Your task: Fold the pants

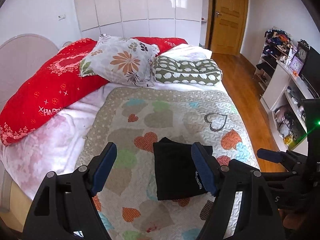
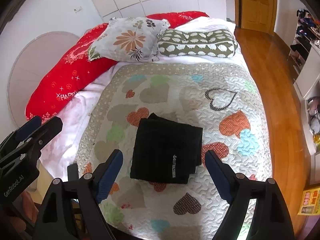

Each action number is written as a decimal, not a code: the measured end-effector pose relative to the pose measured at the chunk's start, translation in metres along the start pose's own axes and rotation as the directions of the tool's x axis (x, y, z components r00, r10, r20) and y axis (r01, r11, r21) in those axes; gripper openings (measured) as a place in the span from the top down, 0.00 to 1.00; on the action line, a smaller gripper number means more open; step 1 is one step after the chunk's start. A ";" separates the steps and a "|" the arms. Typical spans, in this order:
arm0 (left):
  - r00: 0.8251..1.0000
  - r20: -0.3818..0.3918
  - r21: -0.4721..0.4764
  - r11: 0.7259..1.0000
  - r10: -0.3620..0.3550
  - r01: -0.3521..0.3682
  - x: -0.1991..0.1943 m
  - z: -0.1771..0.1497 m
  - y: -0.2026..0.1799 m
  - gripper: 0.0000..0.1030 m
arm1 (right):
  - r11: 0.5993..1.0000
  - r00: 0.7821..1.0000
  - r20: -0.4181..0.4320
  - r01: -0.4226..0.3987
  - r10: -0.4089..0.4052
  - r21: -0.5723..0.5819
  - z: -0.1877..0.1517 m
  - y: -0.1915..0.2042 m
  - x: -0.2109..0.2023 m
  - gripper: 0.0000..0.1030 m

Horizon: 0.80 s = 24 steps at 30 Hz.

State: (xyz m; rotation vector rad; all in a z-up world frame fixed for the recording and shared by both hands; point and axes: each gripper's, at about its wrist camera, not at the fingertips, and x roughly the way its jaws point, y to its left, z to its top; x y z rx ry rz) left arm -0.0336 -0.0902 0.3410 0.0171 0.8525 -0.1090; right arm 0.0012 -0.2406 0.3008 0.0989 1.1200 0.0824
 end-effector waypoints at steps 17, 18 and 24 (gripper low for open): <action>0.979 -0.196 -0.049 0.998 -0.051 0.042 0.053 -0.042 -0.003 0.25 | 0.999 0.988 -0.151 0.042 -0.038 0.028 -0.031 -0.019 0.052 0.17; 0.979 -0.198 -0.046 0.998 -0.053 0.045 0.054 -0.042 -0.004 0.25 | 0.999 0.988 -0.152 0.040 -0.036 0.027 -0.031 -0.019 0.052 0.17; 0.976 -0.209 -0.026 0.998 -0.061 0.057 0.062 -0.042 -0.012 0.25 | 0.999 0.988 -0.148 0.053 -0.050 0.014 -0.030 -0.019 0.051 0.17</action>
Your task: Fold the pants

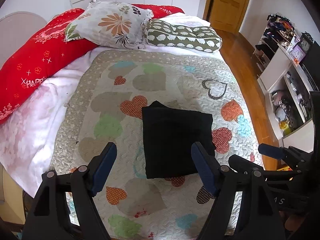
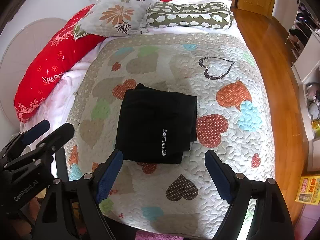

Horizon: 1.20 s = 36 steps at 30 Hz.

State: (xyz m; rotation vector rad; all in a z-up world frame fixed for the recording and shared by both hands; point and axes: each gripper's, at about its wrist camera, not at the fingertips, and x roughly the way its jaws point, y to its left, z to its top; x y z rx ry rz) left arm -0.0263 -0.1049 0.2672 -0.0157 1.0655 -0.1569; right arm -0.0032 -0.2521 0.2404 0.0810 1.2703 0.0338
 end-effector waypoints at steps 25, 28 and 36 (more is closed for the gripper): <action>1.000 -0.023 0.020 1.000 -0.013 0.014 0.019 0.001 -0.004 0.25 | 1.000 0.999 -0.028 0.018 -0.018 0.014 0.001 -0.015 0.009 0.17; 1.000 -0.025 0.016 1.000 -0.012 0.013 0.019 0.001 -0.004 0.25 | 1.000 0.999 -0.029 0.015 -0.014 0.013 0.001 -0.015 0.010 0.17; 1.000 -0.024 0.017 1.000 -0.013 0.013 0.021 0.002 -0.002 0.25 | 1.000 1.000 -0.030 0.006 -0.006 0.007 0.003 -0.012 0.011 0.17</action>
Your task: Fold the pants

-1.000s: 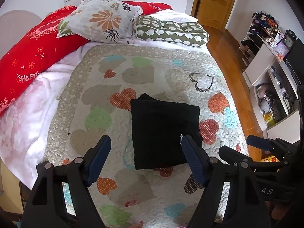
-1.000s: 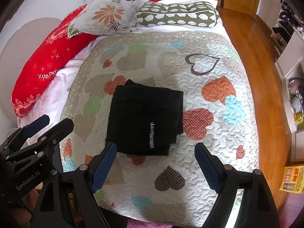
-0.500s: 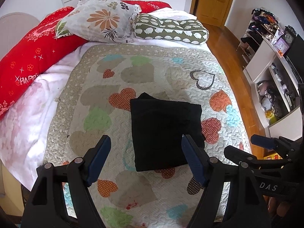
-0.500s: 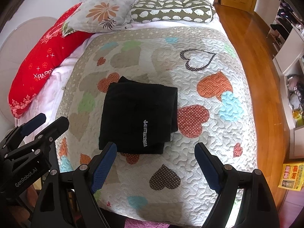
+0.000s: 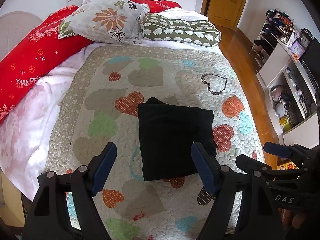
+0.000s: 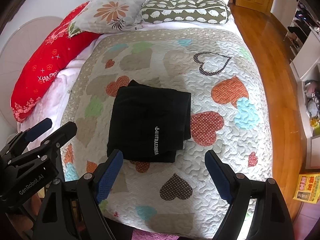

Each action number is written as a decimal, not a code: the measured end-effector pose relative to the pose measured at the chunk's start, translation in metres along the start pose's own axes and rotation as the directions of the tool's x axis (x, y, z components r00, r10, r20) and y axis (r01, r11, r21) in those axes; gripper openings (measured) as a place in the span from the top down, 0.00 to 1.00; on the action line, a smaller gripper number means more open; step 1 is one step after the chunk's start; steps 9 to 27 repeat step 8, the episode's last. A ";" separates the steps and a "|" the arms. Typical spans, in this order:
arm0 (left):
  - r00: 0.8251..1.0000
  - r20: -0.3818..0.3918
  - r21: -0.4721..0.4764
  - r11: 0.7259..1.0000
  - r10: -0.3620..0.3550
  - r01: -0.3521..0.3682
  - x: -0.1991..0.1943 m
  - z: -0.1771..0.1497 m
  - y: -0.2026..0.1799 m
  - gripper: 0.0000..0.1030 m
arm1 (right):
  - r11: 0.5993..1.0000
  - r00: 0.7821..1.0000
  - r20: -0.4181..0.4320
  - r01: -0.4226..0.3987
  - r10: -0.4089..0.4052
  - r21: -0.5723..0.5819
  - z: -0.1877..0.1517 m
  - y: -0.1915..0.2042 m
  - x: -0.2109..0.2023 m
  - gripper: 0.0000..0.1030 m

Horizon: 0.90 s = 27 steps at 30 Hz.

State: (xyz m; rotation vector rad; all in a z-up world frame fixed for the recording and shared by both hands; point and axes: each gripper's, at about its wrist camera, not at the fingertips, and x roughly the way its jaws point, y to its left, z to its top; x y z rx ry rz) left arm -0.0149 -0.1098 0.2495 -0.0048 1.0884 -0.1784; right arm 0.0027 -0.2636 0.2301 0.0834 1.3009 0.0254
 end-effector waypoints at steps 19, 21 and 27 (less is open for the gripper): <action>1.000 0.011 0.015 1.000 -0.002 0.002 0.000 -0.002 -0.002 0.23 | 1.000 1.000 -0.013 -0.002 0.002 0.000 -0.001 0.000 0.003 0.17; 1.000 0.011 0.015 1.000 -0.002 0.002 0.000 -0.002 -0.002 0.23 | 1.000 1.000 -0.013 -0.002 0.002 0.000 -0.001 0.000 0.003 0.17; 1.000 0.011 0.015 1.000 -0.002 0.002 0.000 -0.002 -0.002 0.23 | 1.000 1.000 -0.013 -0.002 0.002 0.000 -0.001 0.000 0.003 0.17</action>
